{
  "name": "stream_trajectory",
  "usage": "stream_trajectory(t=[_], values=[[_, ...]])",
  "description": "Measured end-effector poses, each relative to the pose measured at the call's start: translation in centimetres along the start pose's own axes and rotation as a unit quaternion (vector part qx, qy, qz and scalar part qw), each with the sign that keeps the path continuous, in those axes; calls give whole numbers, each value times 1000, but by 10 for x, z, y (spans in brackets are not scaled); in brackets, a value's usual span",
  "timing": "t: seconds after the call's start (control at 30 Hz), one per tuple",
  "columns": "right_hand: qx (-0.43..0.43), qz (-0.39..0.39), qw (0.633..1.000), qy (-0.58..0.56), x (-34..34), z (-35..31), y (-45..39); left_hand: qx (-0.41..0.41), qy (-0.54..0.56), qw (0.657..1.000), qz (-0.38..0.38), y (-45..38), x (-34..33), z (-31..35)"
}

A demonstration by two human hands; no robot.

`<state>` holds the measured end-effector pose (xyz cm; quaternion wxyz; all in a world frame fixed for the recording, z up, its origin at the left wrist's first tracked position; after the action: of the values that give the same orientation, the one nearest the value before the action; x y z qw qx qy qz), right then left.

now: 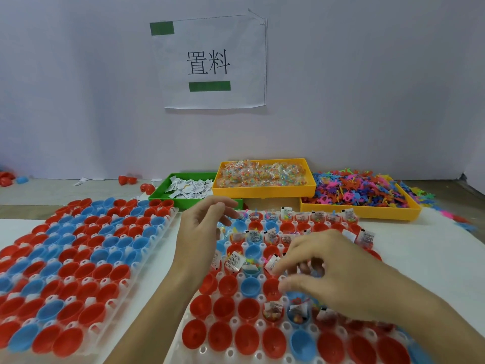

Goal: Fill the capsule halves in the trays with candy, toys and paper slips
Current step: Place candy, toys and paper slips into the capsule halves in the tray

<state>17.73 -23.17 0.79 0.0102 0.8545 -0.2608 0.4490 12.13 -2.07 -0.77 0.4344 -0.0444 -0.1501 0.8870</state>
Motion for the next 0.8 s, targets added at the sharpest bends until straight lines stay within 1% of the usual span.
stream_trajectory(t=[0.13, 0.23, 0.27, 0.33, 0.47, 0.63, 0.8], values=[[-37, 144, 989, -9, 24, 24, -1, 17, -25, 999, 39, -5, 2, -5], [-113, 259, 959, -2, 43, 68, -4, 31, -45, 996, 73, -10, 6, -11], [-143, 286, 947, 2, 50, 84, -5, 34, -47, 995, 81, -11, 7, -13], [-201, 316, 927, 8, 64, 114, -9, 39, -45, 994, 90, -14, 10, -16], [-285, 312, 902, 88, 83, 153, -27, 50, -46, 993, 94, -17, 13, -21], [-322, 238, 903, 158, 87, 171, -62, 45, -44, 993, 95, -17, 14, -21], [-389, 206, 874, 207, 88, 175, -84, 40, -48, 994, 92, -17, 13, -20]])
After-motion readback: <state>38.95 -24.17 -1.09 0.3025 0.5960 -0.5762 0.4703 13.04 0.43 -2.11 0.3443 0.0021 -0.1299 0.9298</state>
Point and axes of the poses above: each hand's wrist, its own y-axis away from the middle knuckle, its own x-axis out of the back of the hand, z = x × y, the point moved 1 cm from there along -y, towards the middle knuckle, and after that the axes turned 3 degrees about x, right-handed, at the moved point
